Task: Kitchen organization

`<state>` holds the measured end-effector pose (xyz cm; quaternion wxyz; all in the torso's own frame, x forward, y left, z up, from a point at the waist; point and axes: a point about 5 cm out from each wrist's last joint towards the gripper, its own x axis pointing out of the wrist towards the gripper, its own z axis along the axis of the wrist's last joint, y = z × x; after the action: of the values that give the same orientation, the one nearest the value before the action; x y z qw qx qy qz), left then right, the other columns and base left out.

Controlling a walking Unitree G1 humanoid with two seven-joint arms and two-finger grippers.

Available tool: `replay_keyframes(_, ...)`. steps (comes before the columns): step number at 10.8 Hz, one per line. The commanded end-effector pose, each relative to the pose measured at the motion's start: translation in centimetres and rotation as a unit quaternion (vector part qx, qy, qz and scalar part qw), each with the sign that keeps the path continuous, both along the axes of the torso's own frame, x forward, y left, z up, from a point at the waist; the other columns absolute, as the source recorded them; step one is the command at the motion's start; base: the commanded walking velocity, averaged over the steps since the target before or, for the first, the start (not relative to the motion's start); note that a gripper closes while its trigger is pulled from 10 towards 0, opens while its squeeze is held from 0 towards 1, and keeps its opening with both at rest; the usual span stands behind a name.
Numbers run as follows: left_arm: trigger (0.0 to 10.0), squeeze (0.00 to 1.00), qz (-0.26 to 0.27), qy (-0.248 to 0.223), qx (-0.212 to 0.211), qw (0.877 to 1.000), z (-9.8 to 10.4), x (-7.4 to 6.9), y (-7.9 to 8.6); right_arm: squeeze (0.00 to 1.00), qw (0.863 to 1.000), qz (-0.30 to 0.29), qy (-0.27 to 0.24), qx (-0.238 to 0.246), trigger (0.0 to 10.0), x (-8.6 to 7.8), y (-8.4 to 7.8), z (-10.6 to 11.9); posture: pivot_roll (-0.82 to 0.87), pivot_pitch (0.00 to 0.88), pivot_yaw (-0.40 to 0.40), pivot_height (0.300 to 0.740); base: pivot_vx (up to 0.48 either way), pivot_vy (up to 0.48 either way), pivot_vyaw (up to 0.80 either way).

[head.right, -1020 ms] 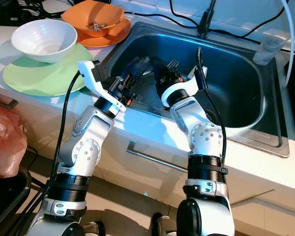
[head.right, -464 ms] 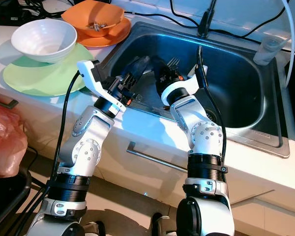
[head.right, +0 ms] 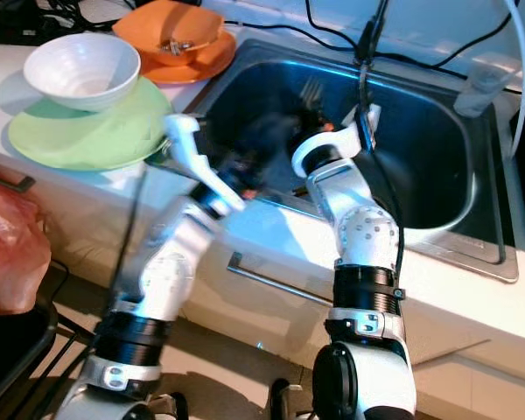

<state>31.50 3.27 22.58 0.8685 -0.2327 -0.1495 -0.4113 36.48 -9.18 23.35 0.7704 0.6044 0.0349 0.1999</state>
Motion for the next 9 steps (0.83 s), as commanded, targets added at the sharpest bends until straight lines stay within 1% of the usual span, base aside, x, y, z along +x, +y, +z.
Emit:
replay_keyframes(1, 10.0, 1.00, -0.015, -0.014, 0.000, 1.000, 0.62, -0.30, -0.41, 0.00, 1.000, -0.007, 0.007, -0.002, 0.0, 0.03, 0.01, -0.24, -0.14, 0.167, -0.055, 0.740, 0.000, 0.000, 0.00)
replay_keyframes(6, 10.0, 1.00, -0.016, -0.015, 0.002, 1.000, 0.59, -0.30, -0.36, 0.00, 1.000, -0.015, 0.005, -0.007, 0.0, 0.17, -0.08, -0.29, -0.14, 0.163, -0.053, 0.740, 0.000, 0.000, 0.00)
replay_keyframes(9, 10.0, 1.00, -0.006, -0.013, 0.005, 1.000, 0.60, -0.06, 0.04, 0.00, 1.000, -0.017, 0.004, -0.014, 0.0, 0.21, -0.15, -0.39, -0.13, 0.157, -0.055, 0.740, 0.000, 0.000, 0.00)
